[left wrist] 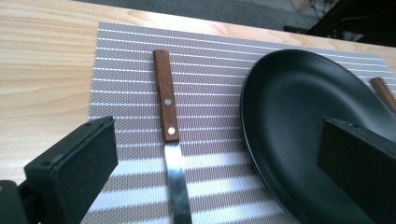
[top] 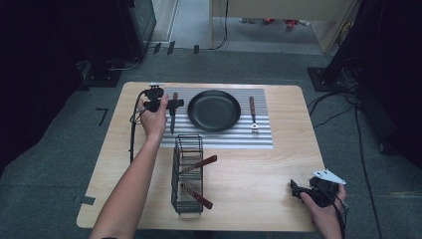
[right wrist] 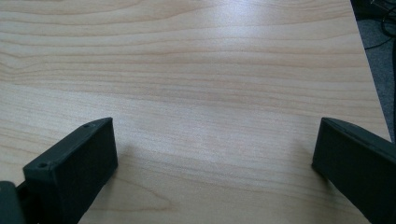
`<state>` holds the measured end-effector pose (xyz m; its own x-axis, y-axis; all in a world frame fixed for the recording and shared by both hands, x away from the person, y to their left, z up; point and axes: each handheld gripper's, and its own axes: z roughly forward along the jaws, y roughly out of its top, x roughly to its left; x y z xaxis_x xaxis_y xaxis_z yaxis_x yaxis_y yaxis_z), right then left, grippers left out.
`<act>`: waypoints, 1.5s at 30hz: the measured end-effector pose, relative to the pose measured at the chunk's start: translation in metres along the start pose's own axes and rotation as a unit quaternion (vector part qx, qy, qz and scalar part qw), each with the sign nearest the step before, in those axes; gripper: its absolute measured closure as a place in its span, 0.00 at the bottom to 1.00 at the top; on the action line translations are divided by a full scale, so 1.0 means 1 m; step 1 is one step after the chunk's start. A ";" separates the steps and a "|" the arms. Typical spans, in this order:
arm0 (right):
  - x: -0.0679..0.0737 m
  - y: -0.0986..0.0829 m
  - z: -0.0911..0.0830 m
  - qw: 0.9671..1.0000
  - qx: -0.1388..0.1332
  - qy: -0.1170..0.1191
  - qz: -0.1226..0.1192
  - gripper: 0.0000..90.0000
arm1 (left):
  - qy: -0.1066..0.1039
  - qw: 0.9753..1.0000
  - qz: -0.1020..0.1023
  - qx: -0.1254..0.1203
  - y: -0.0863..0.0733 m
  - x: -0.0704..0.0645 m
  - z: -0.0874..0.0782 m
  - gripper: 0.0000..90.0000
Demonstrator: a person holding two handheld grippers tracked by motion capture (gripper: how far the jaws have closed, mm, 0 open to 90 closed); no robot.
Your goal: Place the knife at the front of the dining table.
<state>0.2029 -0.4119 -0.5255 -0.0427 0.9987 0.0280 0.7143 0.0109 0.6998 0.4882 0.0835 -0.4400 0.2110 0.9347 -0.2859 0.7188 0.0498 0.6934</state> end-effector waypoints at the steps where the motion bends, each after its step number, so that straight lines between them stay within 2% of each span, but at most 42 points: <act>1: 0.000 0.000 0.000 1.000 0.000 0.000 0.000 0.00 | -0.005 1.000 -0.002 0.000 -0.002 0.001 -0.003 0.00; 5: 0.000 0.000 0.000 1.000 0.000 0.000 0.000 0.00 | -0.009 1.000 0.003 -0.002 -0.011 0.005 -0.018 0.00; 9: 0.000 0.000 0.000 1.000 0.000 0.000 0.000 0.00 | -0.006 1.000 0.006 -0.019 -0.018 0.011 -0.035 0.00; 11: 0.000 0.000 0.000 1.000 0.000 0.000 0.000 0.00 | -0.009 1.000 0.013 -0.023 -0.022 0.013 -0.043 0.00; 17: 0.000 0.000 0.000 1.000 0.000 0.000 0.000 0.00 | -0.001 0.999 0.027 -0.047 -0.036 0.016 -0.069 0.00; 21: 0.000 0.000 0.000 1.000 0.000 0.000 0.000 0.00 | -0.007 0.998 0.031 -0.055 -0.049 0.020 -0.084 0.00; 26: 0.000 0.000 0.000 1.000 0.000 -0.001 0.000 0.00 | -0.007 0.997 0.025 -0.067 -0.071 0.031 -0.100 0.00; 29: 0.000 0.000 0.000 1.000 0.000 -0.001 0.000 0.00 | 0.001 0.997 0.034 -0.070 -0.086 0.037 -0.108 0.00; 32: 0.000 0.000 0.000 1.000 0.000 -0.001 0.000 0.00 | 0.019 0.996 0.052 -0.066 -0.104 0.039 -0.114 0.00; 34: 0.000 0.000 0.000 1.000 0.000 -0.001 0.000 0.00 | 0.019 0.996 0.054 -0.063 -0.116 0.042 -0.118 0.00; 35: 0.000 0.000 0.000 1.000 0.000 -0.001 0.000 0.00 | 0.021 0.996 0.053 -0.061 -0.128 0.046 -0.122 0.00; 36: 0.000 0.000 0.000 1.000 0.000 -0.001 0.000 0.00 | 0.021 0.996 0.053 -0.061 -0.128 0.046 -0.122 0.00; 37: 0.000 0.000 0.000 1.000 0.000 -0.001 0.000 0.00 | 0.029 0.996 0.058 -0.059 -0.140 0.050 -0.125 0.00; 38: 0.000 0.000 0.000 1.000 0.000 -0.001 0.000 0.00 | 0.029 0.996 0.058 -0.059 -0.140 0.050 -0.125 0.00; 40: 0.000 0.000 0.000 1.000 0.000 -0.001 0.000 0.00 | 0.033 0.996 0.058 -0.056 -0.151 0.056 -0.128 0.00; 42: 0.000 0.000 0.000 1.000 0.000 -0.001 0.000 0.00 | 0.047 0.996 0.056 -0.058 -0.161 0.064 -0.131 0.00; 43: 0.000 0.000 0.000 1.000 0.000 -0.001 0.000 0.00 | 0.052 0.996 0.051 -0.054 -0.169 0.073 -0.135 0.00; 45: 0.000 0.000 0.000 1.000 0.000 -0.001 0.000 0.00 | 0.058 0.996 0.052 -0.052 -0.173 0.076 -0.137 0.00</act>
<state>0.2029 -0.4119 -0.5255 -0.0413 0.9988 0.0264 0.7145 0.0111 0.6995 0.2889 0.1945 -0.4914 0.1989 0.9707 -0.1350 0.6228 -0.0188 0.7821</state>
